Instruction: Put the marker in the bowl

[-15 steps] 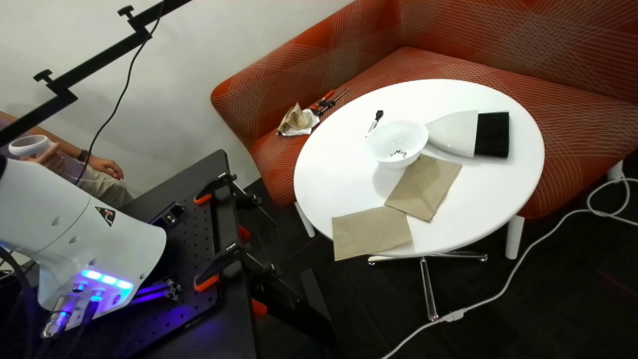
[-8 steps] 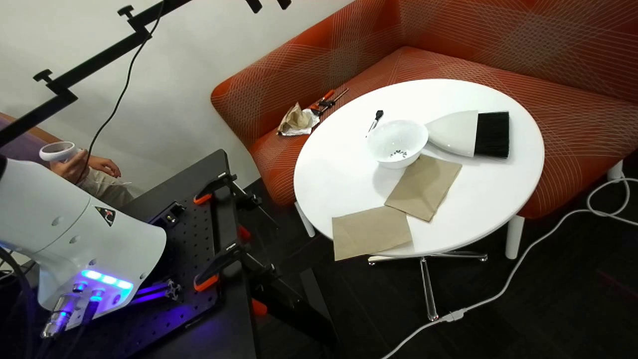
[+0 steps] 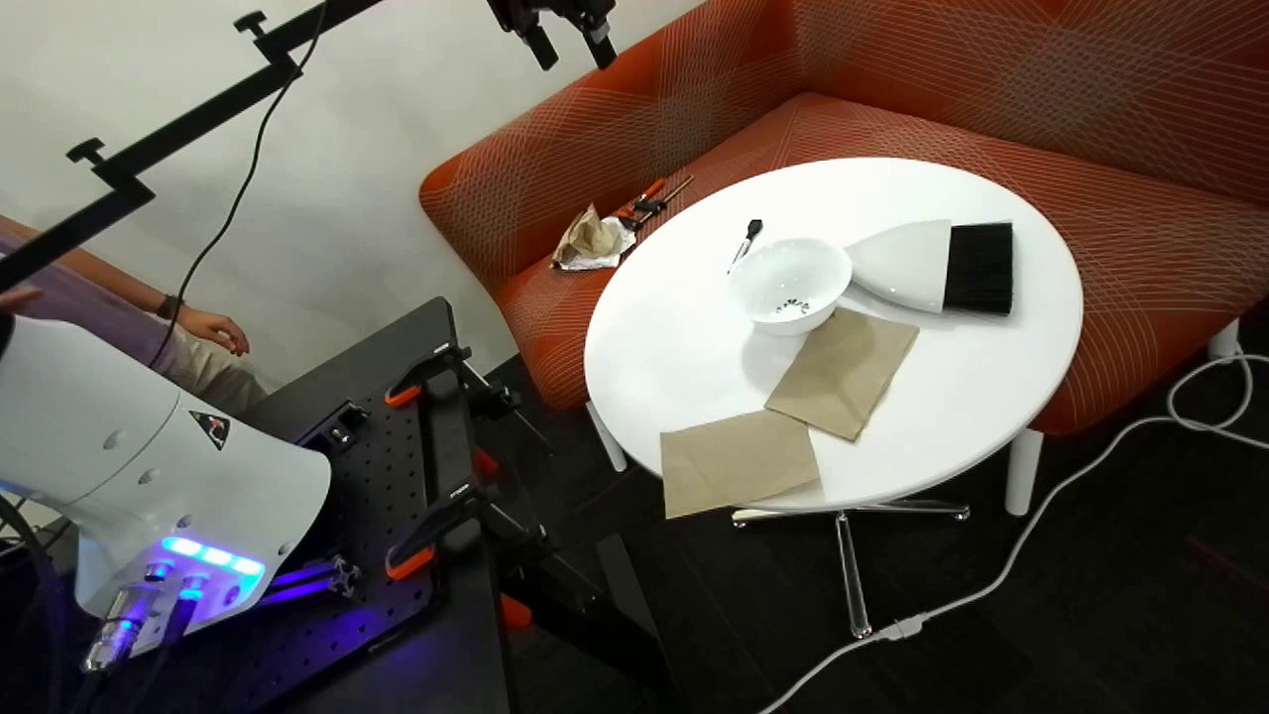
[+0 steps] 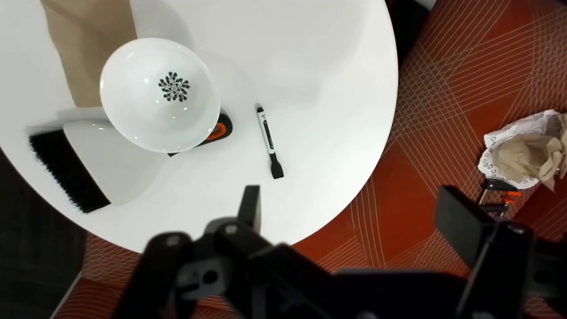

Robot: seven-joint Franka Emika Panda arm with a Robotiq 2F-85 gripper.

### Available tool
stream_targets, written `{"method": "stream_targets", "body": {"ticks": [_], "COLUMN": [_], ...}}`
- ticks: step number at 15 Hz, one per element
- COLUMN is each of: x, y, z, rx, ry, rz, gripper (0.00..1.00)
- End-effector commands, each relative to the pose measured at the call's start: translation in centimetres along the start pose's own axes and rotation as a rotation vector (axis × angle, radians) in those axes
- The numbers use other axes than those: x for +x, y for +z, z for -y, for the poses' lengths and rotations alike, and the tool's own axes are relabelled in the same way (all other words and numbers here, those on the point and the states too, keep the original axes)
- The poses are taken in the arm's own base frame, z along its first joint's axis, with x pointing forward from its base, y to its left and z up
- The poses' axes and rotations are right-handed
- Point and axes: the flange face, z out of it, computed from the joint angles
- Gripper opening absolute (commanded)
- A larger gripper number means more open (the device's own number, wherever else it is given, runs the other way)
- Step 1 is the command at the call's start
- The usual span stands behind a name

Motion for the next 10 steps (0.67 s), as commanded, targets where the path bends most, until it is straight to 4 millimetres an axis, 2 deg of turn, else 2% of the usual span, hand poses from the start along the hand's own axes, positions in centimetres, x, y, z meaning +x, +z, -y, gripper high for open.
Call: {"method": "stream_targets", "body": {"ticks": [1,5,10], "x": [0.1,0.4,2.6], "y": [0.0,0.3,4.6], "z": [0.0,-0.3,-1.5], "rx": [0.0,0.0,0.019], "ry": [0.0,-0.004,-0.085], "rz": [0.0,0.001,-0.011], "gripper": [1.0,1.0,1.0]}}
